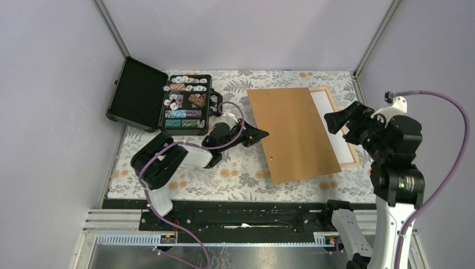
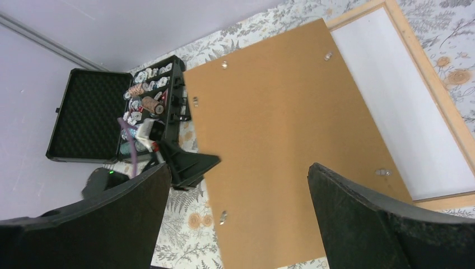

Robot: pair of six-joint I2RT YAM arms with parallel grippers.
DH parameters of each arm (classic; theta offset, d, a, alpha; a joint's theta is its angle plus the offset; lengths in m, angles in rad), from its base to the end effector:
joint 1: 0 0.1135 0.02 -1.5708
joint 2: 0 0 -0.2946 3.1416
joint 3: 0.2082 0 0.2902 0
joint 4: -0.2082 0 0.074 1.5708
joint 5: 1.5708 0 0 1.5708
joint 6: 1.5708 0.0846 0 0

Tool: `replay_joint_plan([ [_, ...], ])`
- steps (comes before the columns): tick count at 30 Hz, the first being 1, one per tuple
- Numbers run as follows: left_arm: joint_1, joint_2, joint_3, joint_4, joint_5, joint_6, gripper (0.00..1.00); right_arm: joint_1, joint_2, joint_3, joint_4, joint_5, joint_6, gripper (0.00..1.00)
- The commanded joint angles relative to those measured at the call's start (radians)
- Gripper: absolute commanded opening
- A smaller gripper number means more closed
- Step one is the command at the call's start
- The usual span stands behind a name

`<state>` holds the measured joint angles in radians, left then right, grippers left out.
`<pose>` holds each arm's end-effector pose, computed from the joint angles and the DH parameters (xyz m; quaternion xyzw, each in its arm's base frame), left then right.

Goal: Put the photo into the frame

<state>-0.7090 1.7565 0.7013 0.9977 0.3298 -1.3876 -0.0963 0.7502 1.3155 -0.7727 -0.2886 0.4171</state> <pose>0.3012 -0.2945 0.1767 -0.1325 0.7139 -0.6464 0.2345 0.1654 0.0082 0.4852 0.1075 0.7663 0.2098 0.5977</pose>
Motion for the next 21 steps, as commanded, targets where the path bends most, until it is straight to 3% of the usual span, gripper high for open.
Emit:
replay_joint_plan([
  [1,-0.044,0.081,0.143,0.111,-0.138,0.023,0.0,0.004,-0.068,0.047,-0.068,0.017,-0.034,1.0],
  [10,-0.054,0.302,0.337,0.063,-0.112,-0.104,0.0,0.004,-0.104,0.021,-0.095,0.024,-0.034,1.0],
  [21,-0.052,0.477,0.6,-0.092,-0.015,-0.127,0.0,0.004,-0.106,-0.008,-0.095,0.043,-0.051,1.0],
])
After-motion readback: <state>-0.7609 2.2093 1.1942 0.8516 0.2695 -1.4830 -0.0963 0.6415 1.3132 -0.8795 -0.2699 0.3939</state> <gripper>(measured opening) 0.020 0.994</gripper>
